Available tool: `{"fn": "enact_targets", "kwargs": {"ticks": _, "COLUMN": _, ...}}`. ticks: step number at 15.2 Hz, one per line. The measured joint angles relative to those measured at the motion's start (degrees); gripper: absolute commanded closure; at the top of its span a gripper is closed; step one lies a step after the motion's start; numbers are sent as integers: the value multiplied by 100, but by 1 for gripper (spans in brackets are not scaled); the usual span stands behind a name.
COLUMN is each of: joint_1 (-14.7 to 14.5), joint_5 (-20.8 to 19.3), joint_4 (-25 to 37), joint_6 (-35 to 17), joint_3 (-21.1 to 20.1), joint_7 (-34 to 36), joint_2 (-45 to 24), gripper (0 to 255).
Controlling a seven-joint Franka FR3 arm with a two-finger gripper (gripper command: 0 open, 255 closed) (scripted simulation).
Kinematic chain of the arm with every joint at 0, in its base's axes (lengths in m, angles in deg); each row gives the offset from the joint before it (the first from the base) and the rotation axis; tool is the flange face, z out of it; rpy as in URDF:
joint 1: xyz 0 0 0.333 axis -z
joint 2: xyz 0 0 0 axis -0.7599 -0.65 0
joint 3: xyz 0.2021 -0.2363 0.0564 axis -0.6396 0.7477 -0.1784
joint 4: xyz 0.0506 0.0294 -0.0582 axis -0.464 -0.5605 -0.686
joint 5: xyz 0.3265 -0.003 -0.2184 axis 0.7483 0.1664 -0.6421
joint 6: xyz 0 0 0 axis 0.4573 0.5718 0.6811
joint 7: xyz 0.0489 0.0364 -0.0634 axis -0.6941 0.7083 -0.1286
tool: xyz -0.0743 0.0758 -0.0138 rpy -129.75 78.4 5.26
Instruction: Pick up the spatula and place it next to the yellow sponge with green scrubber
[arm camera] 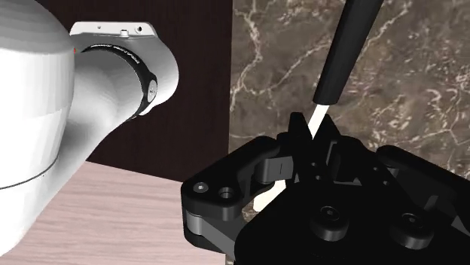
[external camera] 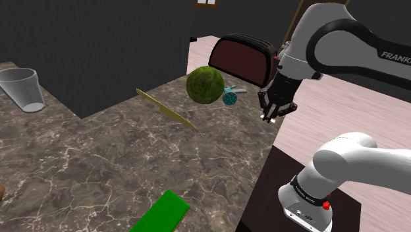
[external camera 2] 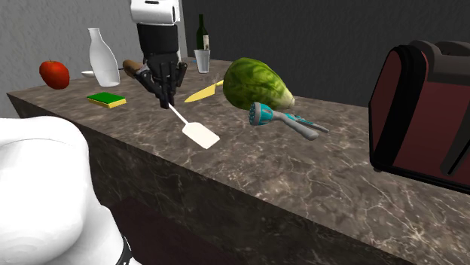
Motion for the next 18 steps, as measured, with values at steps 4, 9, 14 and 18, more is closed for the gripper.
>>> {"fn": "enact_targets", "kwargs": {"ticks": 4, "joint_1": -286, "joint_5": 479, "joint_4": 76, "joint_6": 105, "joint_3": -512, "joint_7": 551, "joint_2": 160, "gripper": 255}}
{"fn": "enact_targets", "kwargs": {"ticks": 9, "joint_1": -578, "joint_5": 1090, "joint_4": 308, "joint_6": 162, "joint_3": -1205, "joint_7": 1266, "joint_2": 204, "gripper": 255}}
{"fn": "enact_targets", "kwargs": {"ticks": 14, "joint_1": -772, "joint_5": 1662, "joint_4": 706, "joint_6": 205, "joint_3": -1906, "joint_7": 2002, "joint_2": 156, "gripper": 255}}
{"fn": "enact_targets", "kwargs": {"ticks": 18, "joint_1": -748, "joint_5": 2010, "joint_4": 1216, "joint_6": 203, "joint_3": -2444, "joint_7": 2545, "joint_2": -44, "gripper": 255}}
